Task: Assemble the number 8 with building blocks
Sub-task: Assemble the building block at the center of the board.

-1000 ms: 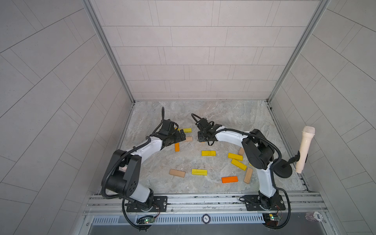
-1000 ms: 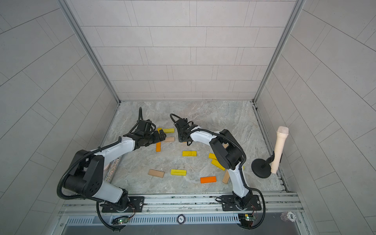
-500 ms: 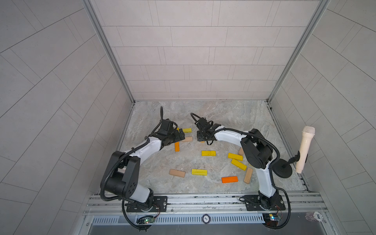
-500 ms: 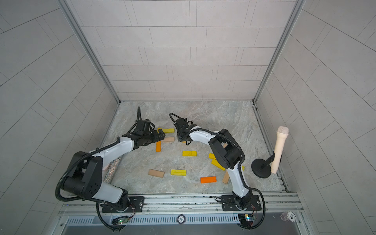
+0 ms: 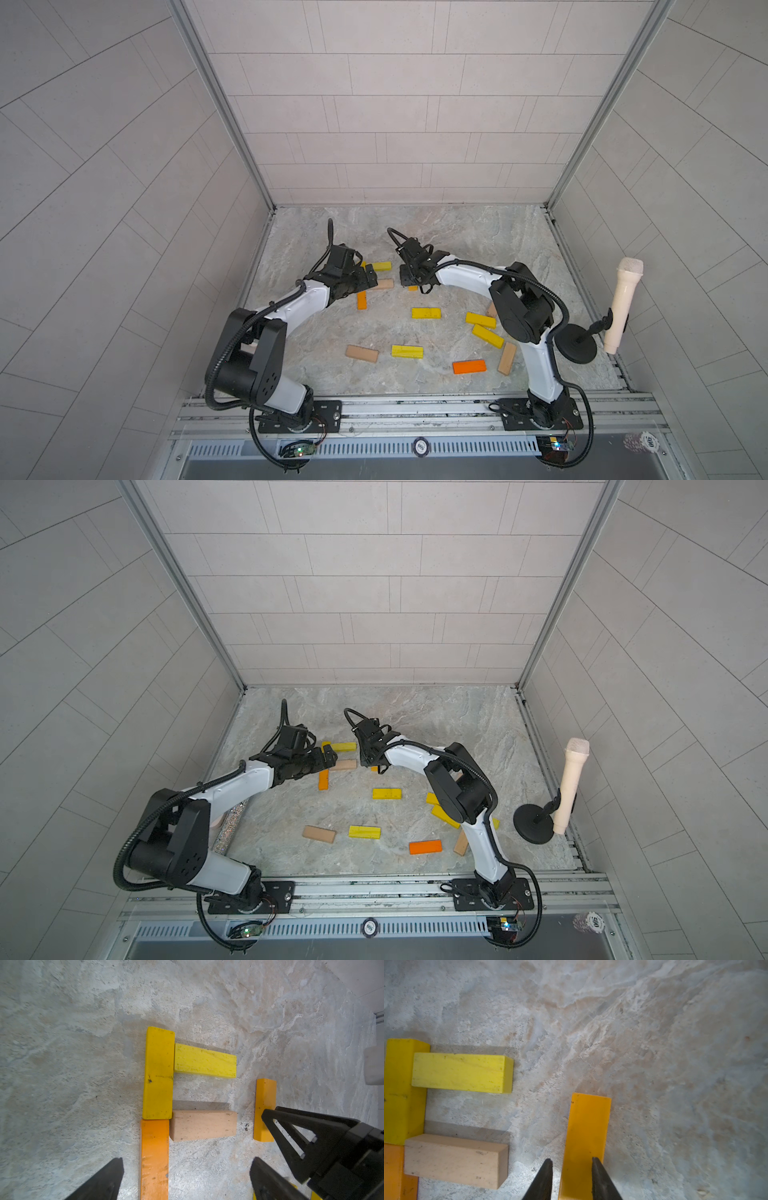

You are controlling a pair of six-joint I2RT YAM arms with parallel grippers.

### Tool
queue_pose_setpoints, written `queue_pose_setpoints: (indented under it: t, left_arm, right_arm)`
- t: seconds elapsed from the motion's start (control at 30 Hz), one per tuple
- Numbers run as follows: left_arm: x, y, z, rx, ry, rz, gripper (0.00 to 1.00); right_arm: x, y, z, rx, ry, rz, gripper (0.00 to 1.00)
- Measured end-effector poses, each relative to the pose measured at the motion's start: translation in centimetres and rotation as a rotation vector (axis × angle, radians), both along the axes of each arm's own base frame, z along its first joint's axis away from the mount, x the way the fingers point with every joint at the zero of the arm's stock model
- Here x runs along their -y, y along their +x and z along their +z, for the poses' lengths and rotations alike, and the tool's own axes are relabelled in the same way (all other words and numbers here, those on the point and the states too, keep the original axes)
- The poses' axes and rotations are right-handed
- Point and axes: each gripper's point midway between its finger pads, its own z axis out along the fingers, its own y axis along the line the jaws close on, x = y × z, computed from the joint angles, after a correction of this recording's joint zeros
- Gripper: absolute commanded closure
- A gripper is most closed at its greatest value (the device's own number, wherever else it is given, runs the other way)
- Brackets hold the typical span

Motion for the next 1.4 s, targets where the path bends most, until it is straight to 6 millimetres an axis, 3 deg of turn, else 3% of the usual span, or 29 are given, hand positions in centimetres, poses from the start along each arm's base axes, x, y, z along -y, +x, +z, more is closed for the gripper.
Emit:
queue_pose_setpoints:
  t: [0.47, 0.73, 0.9, 1.07, 1.2, 1.4]
  left_arm:
    - [0.0, 0.3, 0.2, 0.013, -0.008, 0.002, 0.0]
    - [0.0, 0.3, 0.2, 0.014, -0.007, 0.003, 0.0]
    - [0.0, 0.3, 0.3, 0.014, -0.008, 0.003, 0.0]
    - [0.0, 0.3, 0.2, 0.014, -0.007, 0.003, 0.0]
    - [-0.1, 0.3, 0.2, 0.015, -0.003, 0.002, 0.0]
    - [-0.1, 0.3, 0.2, 0.016, 0.0, 0.0, 0.0]
  right_arm:
    - [-0.8, 0.3, 0.0, 0.0, 0.017, 0.005, 0.66]
    - [-0.8, 0.4, 0.0, 0.002, 0.016, 0.006, 0.6]
    - [-0.7, 0.4, 0.1, 0.009, 0.007, 0.008, 0.49]
    - [-0.3, 0.0, 0.2, 0.019, 0.003, 0.023, 0.19]
    - [0.6, -1.0, 0.6, 0.026, -0.003, 0.035, 0.03]
    - [0.8, -0.7, 3.4, 0.086, 0.034, 0.039, 0.0]
